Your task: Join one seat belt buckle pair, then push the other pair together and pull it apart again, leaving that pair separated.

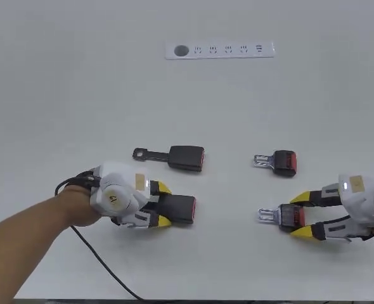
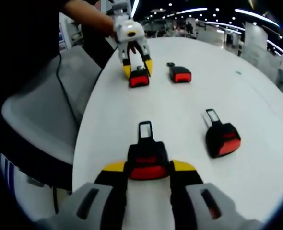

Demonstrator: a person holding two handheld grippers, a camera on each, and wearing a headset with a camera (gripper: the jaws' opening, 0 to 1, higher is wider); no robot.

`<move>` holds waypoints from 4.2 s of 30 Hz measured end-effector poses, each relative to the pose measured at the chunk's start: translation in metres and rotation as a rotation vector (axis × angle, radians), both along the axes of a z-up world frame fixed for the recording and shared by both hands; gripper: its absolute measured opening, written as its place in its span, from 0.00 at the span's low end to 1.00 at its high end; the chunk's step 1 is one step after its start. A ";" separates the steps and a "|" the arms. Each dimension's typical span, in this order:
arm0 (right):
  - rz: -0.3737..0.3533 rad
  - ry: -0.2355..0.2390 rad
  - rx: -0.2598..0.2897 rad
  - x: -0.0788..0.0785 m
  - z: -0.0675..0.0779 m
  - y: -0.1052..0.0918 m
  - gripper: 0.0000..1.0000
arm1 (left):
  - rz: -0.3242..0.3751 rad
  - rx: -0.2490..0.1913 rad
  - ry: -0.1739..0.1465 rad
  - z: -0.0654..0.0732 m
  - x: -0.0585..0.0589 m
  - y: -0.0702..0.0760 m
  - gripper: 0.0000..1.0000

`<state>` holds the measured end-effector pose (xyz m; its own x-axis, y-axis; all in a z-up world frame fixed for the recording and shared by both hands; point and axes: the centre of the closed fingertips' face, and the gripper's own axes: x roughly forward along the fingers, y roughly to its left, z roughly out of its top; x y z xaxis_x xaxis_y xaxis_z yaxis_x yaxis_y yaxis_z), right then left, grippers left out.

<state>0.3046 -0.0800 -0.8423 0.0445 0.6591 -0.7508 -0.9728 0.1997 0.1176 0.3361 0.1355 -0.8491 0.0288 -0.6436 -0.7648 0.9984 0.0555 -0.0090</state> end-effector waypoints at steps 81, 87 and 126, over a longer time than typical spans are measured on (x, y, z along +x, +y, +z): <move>-0.009 0.004 -0.014 0.020 -0.009 0.143 0.33 | 0.058 0.042 0.028 -0.002 0.001 0.000 0.34; -0.015 0.004 -0.034 0.021 -0.009 0.143 0.33 | 0.055 0.042 0.026 -0.002 0.001 0.000 0.34; -0.030 -0.032 0.021 0.022 -0.008 0.152 0.33 | -0.015 0.020 0.020 -0.001 0.000 0.003 0.34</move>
<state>0.3266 0.0724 -0.8505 0.0882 0.6725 -0.7349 -0.9697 0.2267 0.0911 0.3366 0.1381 -0.8502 0.0042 -0.6287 -0.7777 0.9988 0.0412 -0.0279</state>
